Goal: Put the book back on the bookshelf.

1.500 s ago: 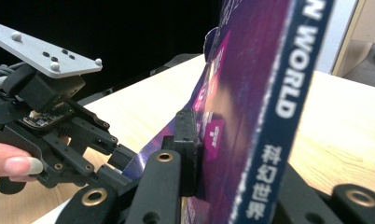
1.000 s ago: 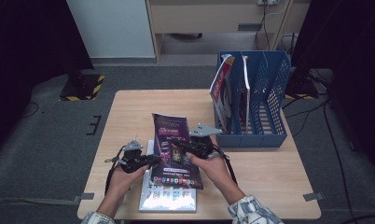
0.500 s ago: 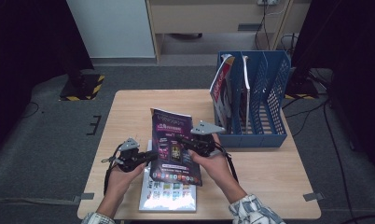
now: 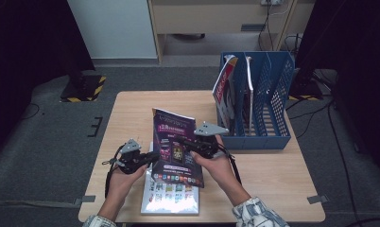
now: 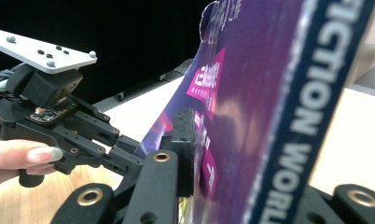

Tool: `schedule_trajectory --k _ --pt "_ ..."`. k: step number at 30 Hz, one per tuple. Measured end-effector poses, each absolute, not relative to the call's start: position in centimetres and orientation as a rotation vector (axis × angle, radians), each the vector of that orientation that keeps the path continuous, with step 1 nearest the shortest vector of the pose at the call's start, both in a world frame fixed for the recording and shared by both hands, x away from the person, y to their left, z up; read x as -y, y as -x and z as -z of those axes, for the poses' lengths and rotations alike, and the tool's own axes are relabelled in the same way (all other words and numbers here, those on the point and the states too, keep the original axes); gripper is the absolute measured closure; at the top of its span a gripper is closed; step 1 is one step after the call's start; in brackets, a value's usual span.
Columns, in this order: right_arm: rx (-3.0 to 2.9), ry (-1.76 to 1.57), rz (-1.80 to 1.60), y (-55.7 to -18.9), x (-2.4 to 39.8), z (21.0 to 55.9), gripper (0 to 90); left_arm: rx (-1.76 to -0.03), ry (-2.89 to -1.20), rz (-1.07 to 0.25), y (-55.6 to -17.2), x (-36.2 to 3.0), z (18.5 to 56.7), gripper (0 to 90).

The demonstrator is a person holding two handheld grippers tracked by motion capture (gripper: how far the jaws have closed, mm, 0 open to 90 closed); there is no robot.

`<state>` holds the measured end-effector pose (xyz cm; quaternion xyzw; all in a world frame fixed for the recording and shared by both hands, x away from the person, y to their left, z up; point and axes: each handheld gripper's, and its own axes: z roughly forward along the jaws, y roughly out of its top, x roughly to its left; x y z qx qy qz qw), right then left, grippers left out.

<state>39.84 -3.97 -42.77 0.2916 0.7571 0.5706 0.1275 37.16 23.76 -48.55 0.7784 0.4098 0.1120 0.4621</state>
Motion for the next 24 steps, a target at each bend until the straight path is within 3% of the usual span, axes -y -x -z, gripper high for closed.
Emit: schedule_trajectory --k 13,24 --pt "-2.206 -0.832 -1.665 -39.9 3.4 42.5 73.7 -1.014 -1.899 -0.288 -37.1 -24.3 48.1 77.9" --pt "-2.168 -0.778 -1.676 -39.9 3.4 41.8 81.0 -1.006 -1.873 -0.399 -36.8 -24.3 47.1 79.4"
